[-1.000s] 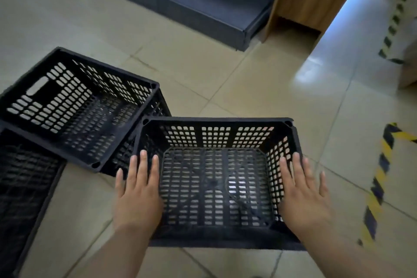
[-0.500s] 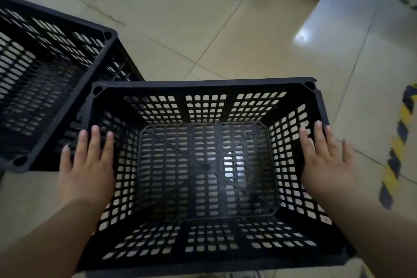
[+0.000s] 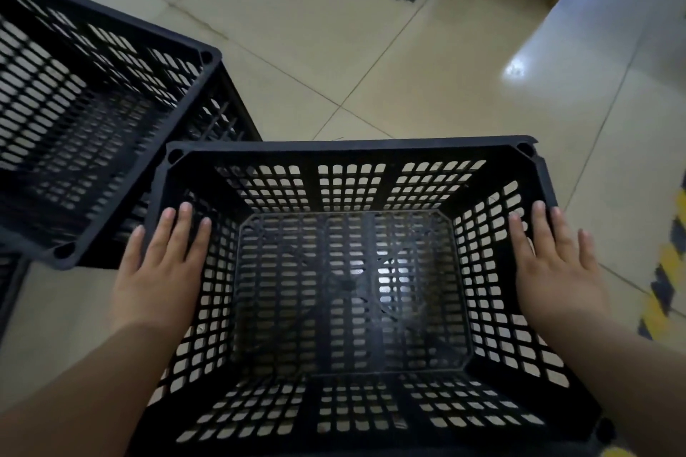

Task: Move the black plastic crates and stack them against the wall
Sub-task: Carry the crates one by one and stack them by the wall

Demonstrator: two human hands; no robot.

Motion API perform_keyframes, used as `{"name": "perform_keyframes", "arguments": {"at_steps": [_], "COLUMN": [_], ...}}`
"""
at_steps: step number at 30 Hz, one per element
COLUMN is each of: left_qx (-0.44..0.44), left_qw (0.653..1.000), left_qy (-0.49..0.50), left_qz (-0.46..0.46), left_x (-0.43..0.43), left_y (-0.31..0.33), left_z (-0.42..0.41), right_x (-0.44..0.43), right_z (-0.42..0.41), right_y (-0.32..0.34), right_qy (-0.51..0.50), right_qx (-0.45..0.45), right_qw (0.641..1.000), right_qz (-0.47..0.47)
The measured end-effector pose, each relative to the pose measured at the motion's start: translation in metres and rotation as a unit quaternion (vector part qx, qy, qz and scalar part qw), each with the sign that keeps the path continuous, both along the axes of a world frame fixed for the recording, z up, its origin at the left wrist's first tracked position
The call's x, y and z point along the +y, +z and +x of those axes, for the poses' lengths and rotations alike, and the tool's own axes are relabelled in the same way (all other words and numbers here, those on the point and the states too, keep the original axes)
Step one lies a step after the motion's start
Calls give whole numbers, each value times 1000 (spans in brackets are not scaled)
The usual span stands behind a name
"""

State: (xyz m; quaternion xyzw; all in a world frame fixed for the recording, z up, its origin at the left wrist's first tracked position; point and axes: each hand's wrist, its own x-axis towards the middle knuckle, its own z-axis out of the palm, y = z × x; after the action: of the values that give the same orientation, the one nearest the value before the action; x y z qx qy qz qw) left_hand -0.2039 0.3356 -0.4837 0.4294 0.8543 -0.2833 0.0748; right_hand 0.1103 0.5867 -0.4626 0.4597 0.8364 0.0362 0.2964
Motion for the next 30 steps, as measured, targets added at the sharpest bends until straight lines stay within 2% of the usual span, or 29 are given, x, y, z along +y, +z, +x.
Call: {"name": "perform_keyframes", "arguments": {"at_steps": [6,10,18,22,24,26,28,30], "left_qx": [-11,-11,-8,23,32,33,63,91], "left_qw": [999,989,969,947,933,920,903,884], "left_qy": [22,20,152,237,279,321,356,397], "left_qz": [39,148,195,217,223,221,231,232], "left_x": [-38,-86,-205,-265,-296,-327,-353,-379], "left_y": [34,55,99,122,129,135,142,150], "left_z": [13,26,110,184,225,266,309,353], "right_x": [-6,-20,-59,-75,-85,-106,-137,-177], "right_z": [-12,-16,-28,-30,-34,-40,-44,-50], "right_y": [31,55,93,97,94,93,107,124], "right_qy": [38,73,180,329,439,493,532,543], "right_qx": [-39,-43,24,106,156,193,170,78], "right_qw": [998,996,982,935,882,848,830,836], "right_qz": [-11,-18,-57,-81,-68,-21,-8,-7]}}
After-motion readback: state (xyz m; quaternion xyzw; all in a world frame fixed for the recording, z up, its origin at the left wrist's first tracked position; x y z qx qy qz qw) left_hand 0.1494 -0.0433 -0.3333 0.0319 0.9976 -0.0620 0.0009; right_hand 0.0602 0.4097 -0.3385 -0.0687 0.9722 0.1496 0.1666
